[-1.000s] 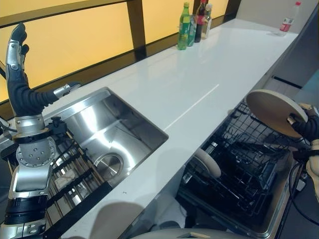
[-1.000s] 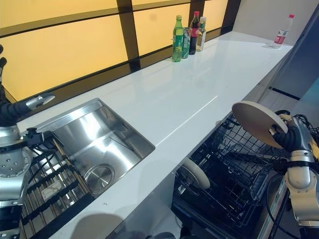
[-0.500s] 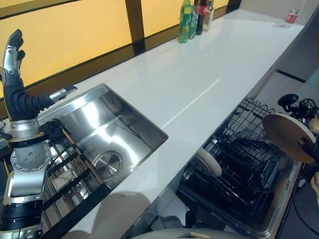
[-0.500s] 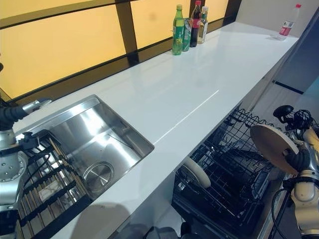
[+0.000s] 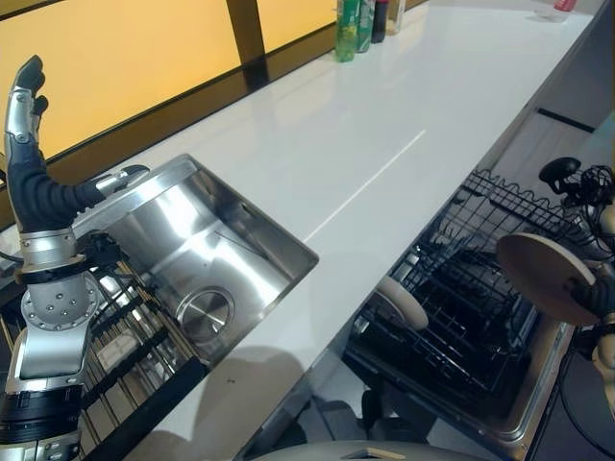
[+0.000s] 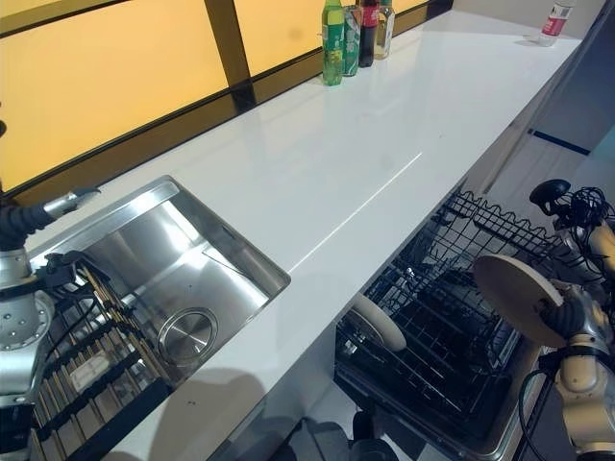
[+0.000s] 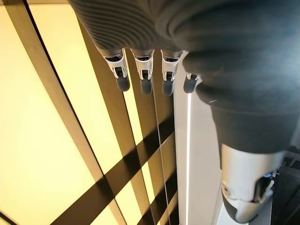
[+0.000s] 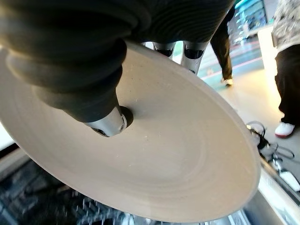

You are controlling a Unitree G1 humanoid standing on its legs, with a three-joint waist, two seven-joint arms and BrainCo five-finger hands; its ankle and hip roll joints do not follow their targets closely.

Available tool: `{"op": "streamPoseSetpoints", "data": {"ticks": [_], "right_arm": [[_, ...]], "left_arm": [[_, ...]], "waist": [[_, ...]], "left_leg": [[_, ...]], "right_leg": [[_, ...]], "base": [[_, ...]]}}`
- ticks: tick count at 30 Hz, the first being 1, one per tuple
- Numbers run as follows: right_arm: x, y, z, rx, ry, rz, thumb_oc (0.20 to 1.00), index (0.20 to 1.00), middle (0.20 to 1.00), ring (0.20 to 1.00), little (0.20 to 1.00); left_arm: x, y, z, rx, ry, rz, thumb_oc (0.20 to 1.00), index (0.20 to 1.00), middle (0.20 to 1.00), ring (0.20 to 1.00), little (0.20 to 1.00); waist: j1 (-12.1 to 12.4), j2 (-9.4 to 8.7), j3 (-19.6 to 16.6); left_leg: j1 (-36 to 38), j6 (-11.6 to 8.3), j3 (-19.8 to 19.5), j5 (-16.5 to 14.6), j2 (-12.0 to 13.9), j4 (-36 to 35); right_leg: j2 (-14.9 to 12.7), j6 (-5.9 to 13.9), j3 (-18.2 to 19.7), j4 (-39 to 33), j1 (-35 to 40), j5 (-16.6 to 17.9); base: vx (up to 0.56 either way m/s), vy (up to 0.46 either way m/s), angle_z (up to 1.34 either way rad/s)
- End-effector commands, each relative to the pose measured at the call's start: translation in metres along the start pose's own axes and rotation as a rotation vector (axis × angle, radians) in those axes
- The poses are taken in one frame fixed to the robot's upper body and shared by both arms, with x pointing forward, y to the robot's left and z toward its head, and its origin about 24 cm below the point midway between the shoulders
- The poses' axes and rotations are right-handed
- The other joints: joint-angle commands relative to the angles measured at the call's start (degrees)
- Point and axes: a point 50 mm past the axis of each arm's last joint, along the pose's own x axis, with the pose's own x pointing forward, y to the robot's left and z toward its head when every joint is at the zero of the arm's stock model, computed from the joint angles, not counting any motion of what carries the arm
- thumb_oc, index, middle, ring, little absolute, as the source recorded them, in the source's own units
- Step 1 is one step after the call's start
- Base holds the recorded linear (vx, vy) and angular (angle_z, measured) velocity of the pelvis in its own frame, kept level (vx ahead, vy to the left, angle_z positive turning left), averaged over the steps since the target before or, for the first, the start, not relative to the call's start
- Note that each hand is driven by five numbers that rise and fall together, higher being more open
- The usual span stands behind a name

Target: Pick up plates and place into dishwasher.

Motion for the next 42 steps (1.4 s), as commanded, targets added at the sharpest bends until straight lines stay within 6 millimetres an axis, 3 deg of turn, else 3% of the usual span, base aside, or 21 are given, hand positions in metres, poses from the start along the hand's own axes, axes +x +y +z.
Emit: {"op": "streamPoseSetpoints", "data": {"ticks": [1,14,23,36,42], "right_arm": [[0.015,-0.014,0.030,-0.009,-0.144,-0.061,0.200,0.200,0.200,0.200,0.200],[0.023,0.026,0.041,-0.009,-0.142,0.072,0.200,0.200,0.200,0.200,0.200],[0.023,0.054,0.044,-0.134,-0.145,0.186,0.200,0.200,0.200,0.200,0.200],[0.019,0.094,0.025,-0.044,-0.014,0.286,0.200,0.200,0.200,0.200,0.200],[0.008,0.108,0.017,-0.007,0.021,0.291,0.200,0.200,0.200,0.200,0.200]], "left_arm": [[0.015,-0.002,-0.002,0.021,-0.027,-0.017,1.000,1.000,1.000,1.000,1.000],[0.020,-0.014,0.000,0.021,-0.033,-0.023,1.000,1.000,1.000,1.000,1.000],[0.030,-0.025,0.006,0.009,-0.071,-0.015,1.000,1.000,1.000,1.000,1.000],[0.054,-0.038,0.021,-0.031,-0.152,-0.007,1.000,1.000,1.000,1.000,1.000],[0.051,-0.040,0.019,-0.039,-0.138,-0.030,1.000,1.000,1.000,1.000,1.000]], "waist": [[-0.46,-0.35,-3.14],[2.13,1.04,-1.18],[2.73,2.19,1.73],[3.14,4.88,5.54],[2.99,4.54,4.52]], "left_leg": [[-8.50,-0.91,-2.18,4.67,3.23,2.11],[-10.24,-0.75,-4.19,5.41,1.87,1.33],[-12.41,-0.47,-5.42,5.91,1.09,1.33],[-14.24,-0.06,-6.07,6.27,0.21,1.47],[-12.92,0.05,-5.67,5.79,0.42,1.36]], "right_leg": [[-4.27,3.63,-1.04,8.38,1.92,-10.26],[-5.66,3.97,-3.05,8.17,1.00,-9.83],[-6.45,4.12,-3.43,9.38,-1.10,-10.05],[-7.54,3.92,-3.49,10.96,-3.06,-10.54],[-7.75,4.20,-3.59,10.50,-1.79,-10.48]], "base": [[0.04,0.042,0.00],[0.01,0.015,0.02],[-0.06,0.001,0.06],[-0.07,-0.009,0.03],[0.04,-0.026,0.03]]}}
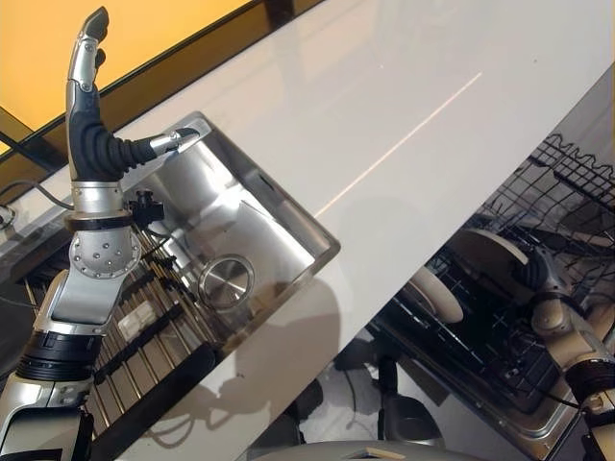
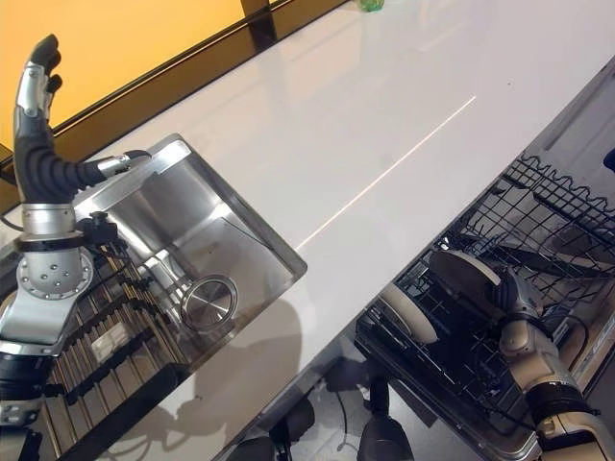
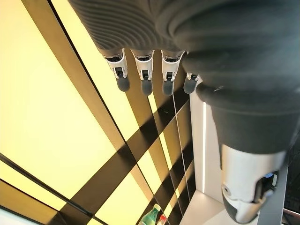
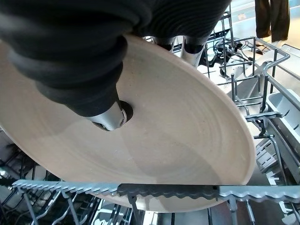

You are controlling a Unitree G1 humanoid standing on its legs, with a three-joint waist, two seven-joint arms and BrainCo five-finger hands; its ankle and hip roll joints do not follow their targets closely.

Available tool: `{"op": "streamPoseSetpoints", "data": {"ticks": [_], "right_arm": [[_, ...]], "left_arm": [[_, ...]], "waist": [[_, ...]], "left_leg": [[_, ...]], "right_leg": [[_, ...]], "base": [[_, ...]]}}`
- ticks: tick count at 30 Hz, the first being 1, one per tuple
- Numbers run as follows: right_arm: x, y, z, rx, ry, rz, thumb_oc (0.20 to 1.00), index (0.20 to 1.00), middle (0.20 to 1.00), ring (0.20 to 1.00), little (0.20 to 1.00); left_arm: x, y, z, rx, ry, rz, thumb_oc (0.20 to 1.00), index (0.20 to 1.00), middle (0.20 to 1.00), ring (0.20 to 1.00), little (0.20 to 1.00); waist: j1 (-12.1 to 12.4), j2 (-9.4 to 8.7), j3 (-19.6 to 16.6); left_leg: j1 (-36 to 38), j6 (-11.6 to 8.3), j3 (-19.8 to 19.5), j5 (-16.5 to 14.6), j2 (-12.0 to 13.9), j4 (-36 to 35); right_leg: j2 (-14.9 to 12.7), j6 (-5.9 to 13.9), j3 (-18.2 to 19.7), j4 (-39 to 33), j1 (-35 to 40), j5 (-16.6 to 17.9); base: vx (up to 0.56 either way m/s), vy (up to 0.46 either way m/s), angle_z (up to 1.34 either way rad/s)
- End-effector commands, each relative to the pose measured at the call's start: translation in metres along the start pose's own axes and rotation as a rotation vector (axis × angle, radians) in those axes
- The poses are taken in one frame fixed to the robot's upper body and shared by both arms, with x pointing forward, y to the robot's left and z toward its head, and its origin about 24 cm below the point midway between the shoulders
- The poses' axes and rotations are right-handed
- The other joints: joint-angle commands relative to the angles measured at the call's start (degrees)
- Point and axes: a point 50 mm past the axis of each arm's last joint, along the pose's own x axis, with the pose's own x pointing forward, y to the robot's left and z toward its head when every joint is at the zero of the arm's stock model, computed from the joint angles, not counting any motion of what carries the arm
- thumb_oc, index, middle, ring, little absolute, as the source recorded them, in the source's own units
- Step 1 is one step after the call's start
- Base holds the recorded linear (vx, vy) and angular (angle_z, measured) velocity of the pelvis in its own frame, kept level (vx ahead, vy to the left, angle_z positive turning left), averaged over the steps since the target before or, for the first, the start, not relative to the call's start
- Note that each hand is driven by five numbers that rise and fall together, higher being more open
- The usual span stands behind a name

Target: Pick up plates and place into dishwasher.

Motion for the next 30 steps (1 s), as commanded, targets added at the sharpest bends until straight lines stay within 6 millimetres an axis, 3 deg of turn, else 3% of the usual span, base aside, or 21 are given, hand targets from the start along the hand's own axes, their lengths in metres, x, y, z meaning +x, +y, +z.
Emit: {"op": "streamPoseSetpoints", "data": {"ticks": [1,6,7,8,14,18,23,30], "right_arm": [[-0.030,0.059,-0.012,0.020,0.041,0.203,0.200,0.200,0.200,0.200,0.200],[-0.037,0.062,-0.017,0.049,0.057,0.178,0.200,0.200,0.200,0.200,0.200],[-0.037,0.060,-0.017,0.059,0.055,0.161,0.680,0.680,0.680,0.680,0.680],[-0.038,0.059,-0.017,0.065,0.058,0.149,1.000,1.000,1.000,1.000,1.000],[-0.045,0.052,-0.014,0.117,0.062,0.053,1.000,1.000,1.000,1.000,1.000],[-0.044,0.036,-0.005,0.144,0.038,-0.043,1.000,1.000,1.000,1.000,1.000],[-0.045,0.016,0.004,0.174,0.013,-0.148,1.000,1.000,1.000,1.000,1.000],[-0.052,0.006,0.004,0.216,0.006,-0.216,1.000,1.000,1.000,1.000,1.000]], "left_arm": [[0.011,0.004,0.005,-0.002,-0.049,0.020,1.000,1.000,1.000,1.000,1.000],[0.005,0.002,0.001,-0.003,-0.025,0.001,1.000,1.000,1.000,1.000,1.000],[0.003,0.002,-0.001,-0.002,-0.018,-0.004,1.000,1.000,1.000,1.000,1.000],[0.002,0.003,-0.001,-0.001,-0.014,-0.008,1.000,1.000,1.000,1.000,1.000],[-0.009,0.008,-0.008,0.012,0.025,-0.032,1.000,1.000,1.000,1.000,1.000],[-0.015,0.014,-0.012,0.027,0.052,-0.040,1.000,1.000,1.000,1.000,1.000],[-0.024,0.019,-0.015,0.047,0.083,-0.039,1.000,1.000,1.000,1.000,1.000],[-0.037,0.030,-0.017,0.064,0.117,-0.037,1.000,1.000,1.000,1.000,1.000]], "waist": [[-0.26,0.15,-2.83],[-0.49,-0.66,-3.91],[-0.60,-0.97,-4.36],[-0.63,-1.22,-4.72],[-0.95,-2.63,-6.83],[-1.33,-3.40,-7.75],[-2.08,-3.73,-8.33],[-2.87,-4.02,-9.14]], "left_leg": [[-9.22,0.67,-2.12,5.28,1.09,0.74],[-8.13,0.62,-1.91,4.94,1.76,0.87],[-7.67,0.63,-1.85,4.79,1.94,0.87],[-7.35,0.64,-1.83,4.69,2.06,0.89],[-5.03,0.74,-1.50,3.89,2.66,0.86],[-3.91,0.84,-1.16,3.33,2.96,1.05],[-3.18,1.09,-0.90,2.30,2.86,2.09],[-2.53,1.42,-0.36,0.45,2.19,4.48]], "right_leg": [[-6.72,4.53,-0.46,10.42,-0.21,-10.92],[-6.26,4.48,-0.34,10.29,0.78,-11.02],[-6.12,4.50,-0.24,10.14,1.19,-11.02],[-6.00,4.52,-0.21,10.03,1.51,-10.99],[-5.31,4.53,-0.38,9.15,3.64,-10.83],[-4.96,4.63,-0.29,8.75,4.50,-10.83],[-4.87,4.70,0.32,8.92,4.71,-10.86],[-5.25,4.80,1.71,9.12,4.80,-10.72]], "base": [[0.08,-0.039,0.01],[0.07,-0.038,0.01],[0.09,-0.041,0.00],[0.11,-0.044,-0.02],[0.11,-0.041,-0.02],[0.07,-0.025,-0.01],[0.04,0.007,-0.06],[0.03,0.028,-0.05]]}}
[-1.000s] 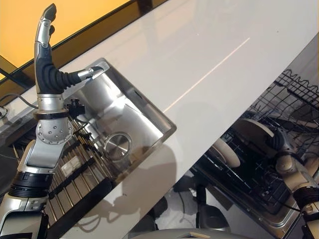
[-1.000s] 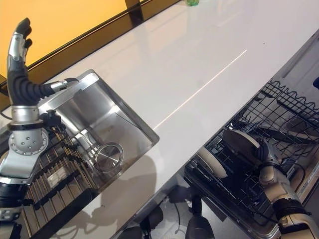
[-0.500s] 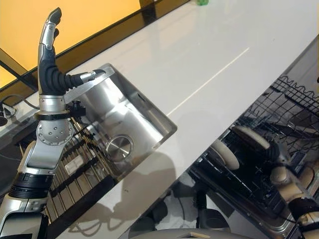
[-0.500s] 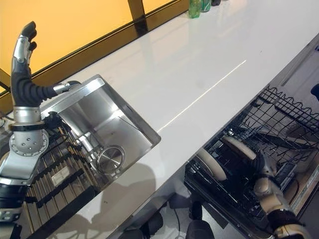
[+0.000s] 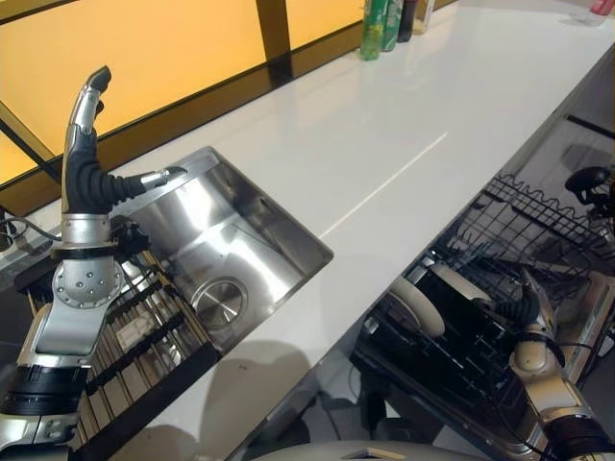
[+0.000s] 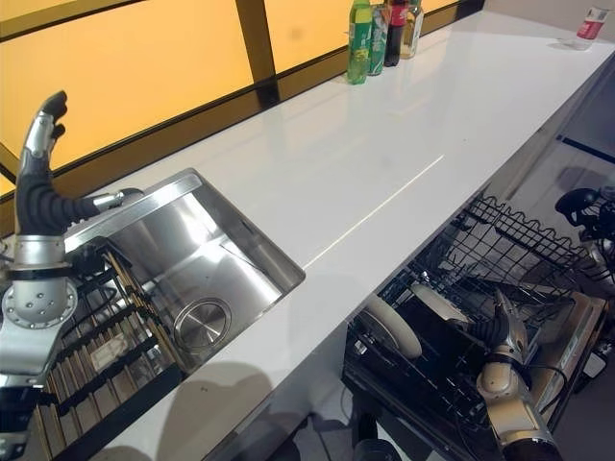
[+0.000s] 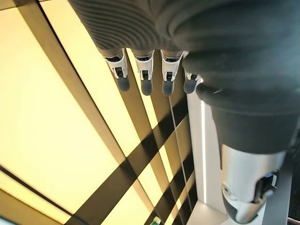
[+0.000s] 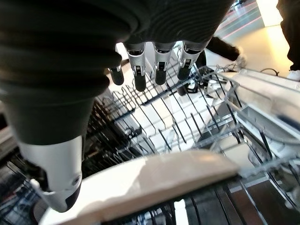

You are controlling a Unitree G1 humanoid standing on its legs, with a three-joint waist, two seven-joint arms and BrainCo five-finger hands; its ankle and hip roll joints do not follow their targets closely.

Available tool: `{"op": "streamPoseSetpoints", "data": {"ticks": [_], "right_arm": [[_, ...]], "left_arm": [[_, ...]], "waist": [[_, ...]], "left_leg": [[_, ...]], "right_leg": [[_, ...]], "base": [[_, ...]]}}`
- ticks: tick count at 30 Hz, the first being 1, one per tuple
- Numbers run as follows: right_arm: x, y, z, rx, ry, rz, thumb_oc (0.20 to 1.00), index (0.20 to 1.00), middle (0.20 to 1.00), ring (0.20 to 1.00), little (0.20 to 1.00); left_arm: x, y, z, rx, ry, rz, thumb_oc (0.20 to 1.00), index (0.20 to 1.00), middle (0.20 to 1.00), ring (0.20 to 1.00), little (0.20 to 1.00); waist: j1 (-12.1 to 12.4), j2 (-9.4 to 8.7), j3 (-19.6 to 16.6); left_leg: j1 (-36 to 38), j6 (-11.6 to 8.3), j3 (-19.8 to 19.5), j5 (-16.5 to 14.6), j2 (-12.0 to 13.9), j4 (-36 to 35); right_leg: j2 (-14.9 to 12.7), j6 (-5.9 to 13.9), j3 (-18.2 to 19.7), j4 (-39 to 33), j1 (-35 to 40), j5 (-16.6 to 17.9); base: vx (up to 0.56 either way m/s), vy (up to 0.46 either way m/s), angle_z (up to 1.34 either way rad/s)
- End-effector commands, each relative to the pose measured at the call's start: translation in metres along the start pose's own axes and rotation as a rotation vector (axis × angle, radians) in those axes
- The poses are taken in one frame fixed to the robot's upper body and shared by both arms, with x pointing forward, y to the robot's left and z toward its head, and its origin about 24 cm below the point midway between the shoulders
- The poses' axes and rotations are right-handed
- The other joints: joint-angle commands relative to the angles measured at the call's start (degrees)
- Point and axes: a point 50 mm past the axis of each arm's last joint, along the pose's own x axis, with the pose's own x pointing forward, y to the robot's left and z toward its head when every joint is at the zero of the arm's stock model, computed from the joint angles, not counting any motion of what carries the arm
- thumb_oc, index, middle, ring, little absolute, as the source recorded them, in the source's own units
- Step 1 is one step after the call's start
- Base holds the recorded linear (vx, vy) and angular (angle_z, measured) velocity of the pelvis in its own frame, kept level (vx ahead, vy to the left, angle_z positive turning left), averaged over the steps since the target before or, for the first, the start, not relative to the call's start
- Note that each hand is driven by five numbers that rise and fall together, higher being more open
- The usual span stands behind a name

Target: Pick up plates and place into dishwasher.

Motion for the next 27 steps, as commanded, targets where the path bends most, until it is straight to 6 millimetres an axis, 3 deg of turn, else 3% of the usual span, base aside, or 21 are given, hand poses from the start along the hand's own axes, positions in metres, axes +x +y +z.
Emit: {"op": "streamPoseSetpoints", "data": {"ticks": [1,7,17,23,27], "right_arm": [[0.002,-0.021,0.013,0.010,-0.081,-0.124,1.000,1.000,1.000,1.000,1.000],[-0.007,-0.025,0.013,0.153,-0.074,-0.272,1.000,1.000,1.000,1.000,1.000],[-0.004,-0.055,0.008,0.204,-0.103,-0.498,1.000,1.000,1.000,1.000,1.000],[-0.003,-0.058,-0.002,0.188,-0.099,-0.439,1.000,1.000,1.000,1.000,1.000],[-0.006,-0.051,-0.013,0.205,-0.067,-0.317,1.000,1.000,1.000,1.000,1.000]], "left_arm": [[0.003,0.012,0.006,-0.005,-0.053,0.042,1.000,1.000,1.000,1.000,1.000],[-0.003,0.010,0.003,-0.007,-0.028,0.045,1.000,1.000,1.000,1.000,1.000],[-0.015,-0.012,-0.003,-0.099,0.063,0.104,1.000,1.000,1.000,1.000,1.000],[-0.022,-0.017,-0.009,-0.136,0.122,0.121,1.000,1.000,1.000,1.000,1.000],[-0.026,-0.024,-0.010,-0.151,0.147,0.103,1.000,1.000,1.000,1.000,1.000]], "waist": [[-1.52,-0.27,-3.69],[-2.89,0.79,-3.69],[-7.64,9.58,-1.47],[-9.40,12.25,0.00],[-9.81,12.65,0.07]], "left_leg": [[-7.98,1.50,-1.87,0.29,1.86,5.46],[-8.11,1.89,-1.30,-1.37,1.00,8.12],[-7.35,3.08,1.60,-4.33,-3.87,11.78],[-7.25,3.58,3.03,-6.08,-5.80,15.28],[-7.00,4.02,2.95,-7.28,-6.65,17.18]], "right_leg": [[-5.85,4.86,0.14,9.29,0.53,-10.40],[-6.65,5.14,1.81,11.32,-0.58,-10.90],[-11.95,6.73,6.10,17.18,-4.76,-12.21],[-14.80,7.15,7.81,21.69,-7.06,-13.19],[-15.80,6.91,8.38,23.60,-6.95,-14.02]], "base": [[0.02,0.038,-0.04],[0.01,0.090,-0.05],[0.04,0.296,-0.11],[0.10,0.216,-0.25],[0.15,0.133,-0.36]]}}
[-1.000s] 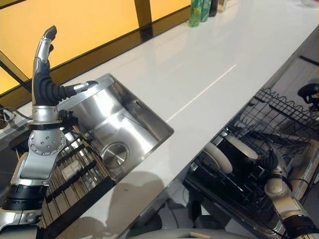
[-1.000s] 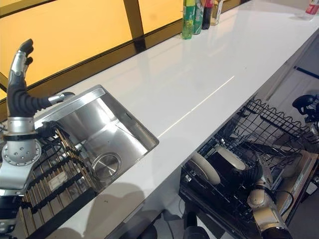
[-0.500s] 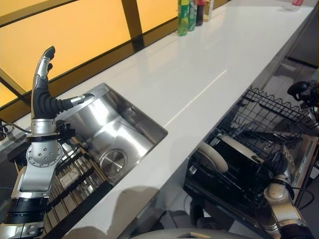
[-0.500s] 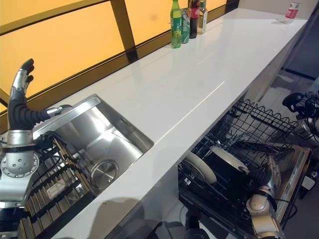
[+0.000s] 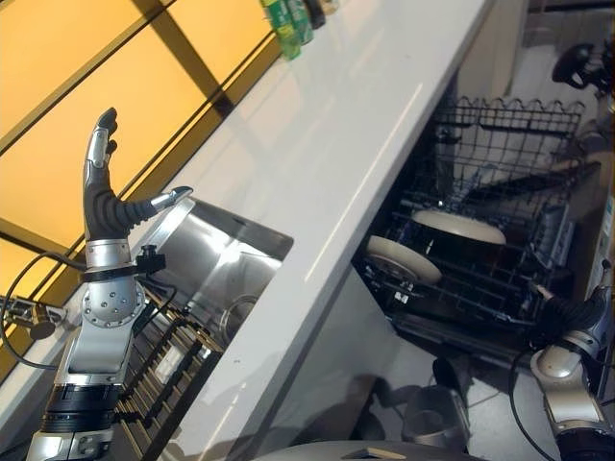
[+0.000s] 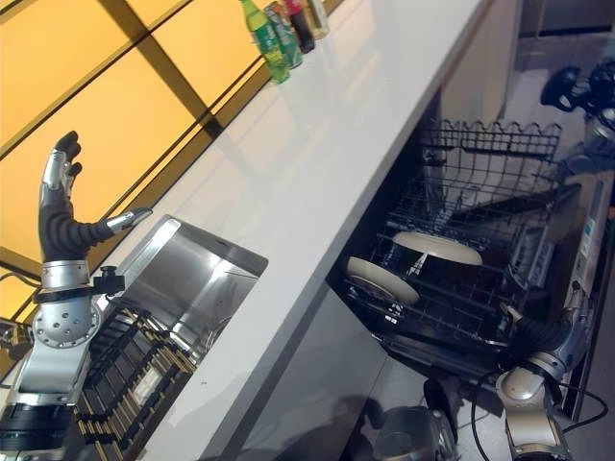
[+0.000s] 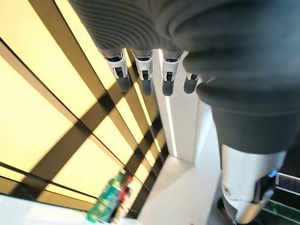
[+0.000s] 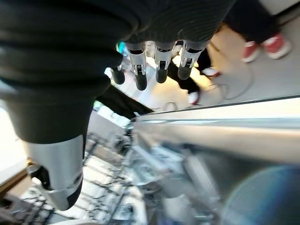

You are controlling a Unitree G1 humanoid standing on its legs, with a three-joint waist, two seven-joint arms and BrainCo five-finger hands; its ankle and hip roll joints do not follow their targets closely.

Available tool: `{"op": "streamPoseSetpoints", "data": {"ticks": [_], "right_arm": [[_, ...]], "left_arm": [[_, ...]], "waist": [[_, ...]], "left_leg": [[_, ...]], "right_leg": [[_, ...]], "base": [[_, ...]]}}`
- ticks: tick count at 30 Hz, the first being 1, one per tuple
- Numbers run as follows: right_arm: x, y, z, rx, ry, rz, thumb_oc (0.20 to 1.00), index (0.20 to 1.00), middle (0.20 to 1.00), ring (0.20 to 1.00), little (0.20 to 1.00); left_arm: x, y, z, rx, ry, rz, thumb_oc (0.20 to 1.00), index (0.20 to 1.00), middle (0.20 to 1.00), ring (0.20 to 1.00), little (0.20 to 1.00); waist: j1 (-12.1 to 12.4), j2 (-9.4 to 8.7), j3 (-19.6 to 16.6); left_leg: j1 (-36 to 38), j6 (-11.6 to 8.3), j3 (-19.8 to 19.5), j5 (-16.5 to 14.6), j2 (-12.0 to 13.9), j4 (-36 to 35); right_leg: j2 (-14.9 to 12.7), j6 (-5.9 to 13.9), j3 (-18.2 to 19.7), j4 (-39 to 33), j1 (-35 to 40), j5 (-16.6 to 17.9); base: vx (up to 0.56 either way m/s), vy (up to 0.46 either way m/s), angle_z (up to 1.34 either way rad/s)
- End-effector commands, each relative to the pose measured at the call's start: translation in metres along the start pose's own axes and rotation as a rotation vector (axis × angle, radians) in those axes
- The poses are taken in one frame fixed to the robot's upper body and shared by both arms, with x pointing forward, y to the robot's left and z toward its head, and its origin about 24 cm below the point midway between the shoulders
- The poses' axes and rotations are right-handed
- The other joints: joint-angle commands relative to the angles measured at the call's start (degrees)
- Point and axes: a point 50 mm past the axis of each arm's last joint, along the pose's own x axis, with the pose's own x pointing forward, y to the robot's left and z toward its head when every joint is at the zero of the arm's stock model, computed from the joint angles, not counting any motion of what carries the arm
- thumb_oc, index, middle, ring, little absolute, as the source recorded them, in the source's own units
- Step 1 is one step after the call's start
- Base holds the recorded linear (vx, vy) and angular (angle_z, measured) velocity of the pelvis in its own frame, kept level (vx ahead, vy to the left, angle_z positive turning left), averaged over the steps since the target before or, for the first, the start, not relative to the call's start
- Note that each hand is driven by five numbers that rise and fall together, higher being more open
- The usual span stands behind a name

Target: Pick up plates and place into dishwasher.

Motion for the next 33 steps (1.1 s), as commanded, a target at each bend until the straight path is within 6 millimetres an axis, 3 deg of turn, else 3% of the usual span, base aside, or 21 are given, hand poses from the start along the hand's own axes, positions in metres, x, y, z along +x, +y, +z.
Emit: {"op": "streamPoseSetpoints", "data": {"ticks": [1,9,17,20,23,28,33], "right_arm": [[0.001,-0.010,0.007,0.056,-0.088,0.093,1.000,1.000,1.000,1.000,1.000],[-0.007,-0.003,-0.004,0.067,-0.048,0.248,1.000,1.000,1.000,1.000,1.000],[0.005,-0.017,0.019,0.188,-0.115,0.095,1.000,1.000,1.000,1.000,1.000],[0.008,-0.015,0.024,0.306,-0.093,0.161,1.000,1.000,1.000,1.000,1.000],[0.001,-0.005,0.008,0.532,0.057,0.225,1.000,1.000,1.000,1.000,1.000],[-0.009,0.006,-0.026,0.677,0.267,0.215,1.000,1.000,1.000,1.000,1.000],[-0.011,0.016,-0.027,0.704,0.276,0.274,1.000,1.000,1.000,1.000,1.000]], "left_arm": [[-0.008,-0.001,-0.003,-0.040,0.036,0.043,1.000,1.000,1.000,1.000,1.000],[-0.022,-0.009,-0.011,-0.057,0.105,0.009,1.000,1.000,1.000,1.000,1.000],[-0.034,-0.003,-0.015,-0.055,0.133,0.008,1.000,1.000,1.000,1.000,1.000],[-0.039,-0.001,-0.015,-0.056,0.142,0.007,1.000,1.000,1.000,1.000,1.000],[-0.043,-0.001,-0.017,-0.054,0.150,-0.006,1.000,1.000,1.000,1.000,1.000],[-0.046,-0.008,-0.014,-0.057,0.149,-0.040,1.000,1.000,1.000,1.000,1.000],[-0.045,-0.013,-0.011,-0.071,0.140,-0.049,1.000,1.000,1.000,1.000,1.000]], "waist": [[-1.89,-1.98,-5.63],[-0.60,-2.91,-6.66],[1.75,-4.40,-6.18],[2.50,-4.38,-5.83],[3.32,-4.70,-5.79],[4.52,-4.51,-5.38],[5.09,-3.41,-3.93]], "left_leg": [[-6.28,0.60,-2.31,-5.49,-0.13,13.76],[-5.13,1.09,-4.20,-6.28,-1.46,14.50],[-5.98,1.28,-5.90,-5.63,-2.14,14.37],[-6.81,1.45,-6.46,-5.85,-2.53,15.09],[-7.45,1.51,-6.85,-6.32,-2.97,16.13],[-8.36,1.83,-7.22,-6.87,-3.56,17.92],[-10.20,2.15,-7.41,-7.37,-4.34,20.21]], "right_leg": [[-8.88,3.72,1.92,1.06,6.66,-7.92],[-9.07,3.35,0.90,0.98,9.17,-8.15],[-9.62,3.70,-0.96,0.38,9.66,-7.18],[-10.17,3.65,-1.04,1.12,9.09,-7.29],[-10.82,3.50,-1.31,1.50,9.09,-7.14],[-12.36,3.23,-2.02,2.28,9.27,-6.45],[-13.79,2.91,-1.81,3.66,8.38,-5.89]], "base": [[0.18,0.104,-0.23],[0.15,0.074,-0.04],[0.05,0.069,0.11],[0.06,0.116,0.21],[0.07,0.054,0.17],[0.11,0.055,0.11],[0.05,0.103,0.09]]}}
